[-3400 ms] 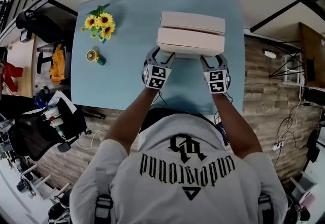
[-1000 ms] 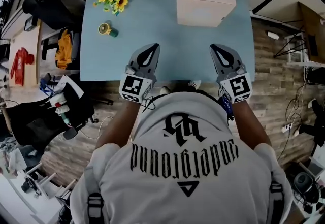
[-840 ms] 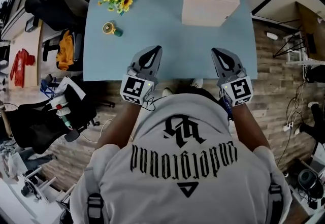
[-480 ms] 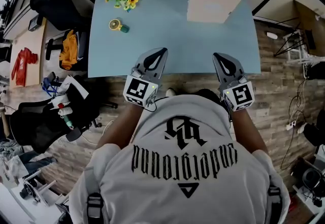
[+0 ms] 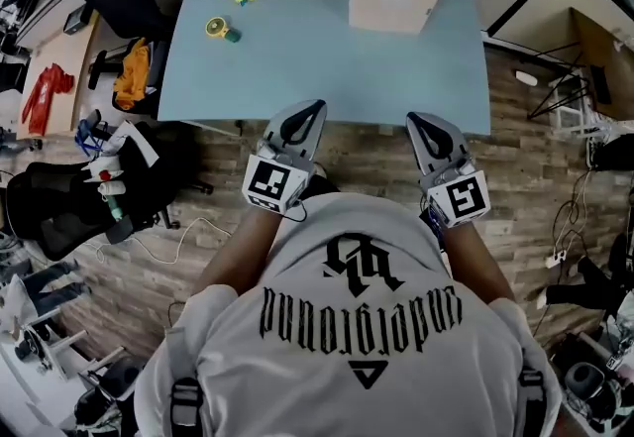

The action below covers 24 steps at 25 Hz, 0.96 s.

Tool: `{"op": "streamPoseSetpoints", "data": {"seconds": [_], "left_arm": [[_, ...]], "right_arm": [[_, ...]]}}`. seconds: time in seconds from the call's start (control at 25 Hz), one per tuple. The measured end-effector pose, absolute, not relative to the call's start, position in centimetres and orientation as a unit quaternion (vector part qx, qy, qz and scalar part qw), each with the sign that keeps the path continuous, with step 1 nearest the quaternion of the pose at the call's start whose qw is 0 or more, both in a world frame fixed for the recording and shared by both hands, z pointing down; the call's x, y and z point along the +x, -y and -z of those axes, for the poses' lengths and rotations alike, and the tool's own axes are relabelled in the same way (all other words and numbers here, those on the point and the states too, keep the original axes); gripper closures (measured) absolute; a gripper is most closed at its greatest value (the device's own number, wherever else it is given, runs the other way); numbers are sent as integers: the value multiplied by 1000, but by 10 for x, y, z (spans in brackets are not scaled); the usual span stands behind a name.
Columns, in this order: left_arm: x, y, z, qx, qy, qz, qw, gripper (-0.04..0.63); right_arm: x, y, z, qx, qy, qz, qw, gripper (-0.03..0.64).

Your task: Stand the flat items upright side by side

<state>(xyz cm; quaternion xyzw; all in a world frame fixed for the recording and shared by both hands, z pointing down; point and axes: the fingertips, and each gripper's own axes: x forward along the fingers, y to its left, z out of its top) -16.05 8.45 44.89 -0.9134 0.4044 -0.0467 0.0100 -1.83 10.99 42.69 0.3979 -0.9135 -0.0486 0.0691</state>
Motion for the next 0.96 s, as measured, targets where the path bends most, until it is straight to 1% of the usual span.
{"op": "streamPoseSetpoints", "data": {"seconds": [0.2,0.32,0.56,0.76,0.96], "left_arm": [[-137,-129,-447,-907,-419,37,-4,595],[-133,-147,-444,-904,-426,37,5,595],[-125,-176,-429,-900,-432,48,20,595],[-121,-194,-422,-899,-437,43,6,595],[-124,-195,-424,-897,-441,32,13,595]], "right_arm": [[10,-156,-429,390,917,48,67,612],[22,-177,-427,392,917,46,66,612],[34,-201,-422,392,917,44,65,612],[42,-215,-419,392,917,41,63,612],[47,-219,-418,391,917,37,66,612]]}}
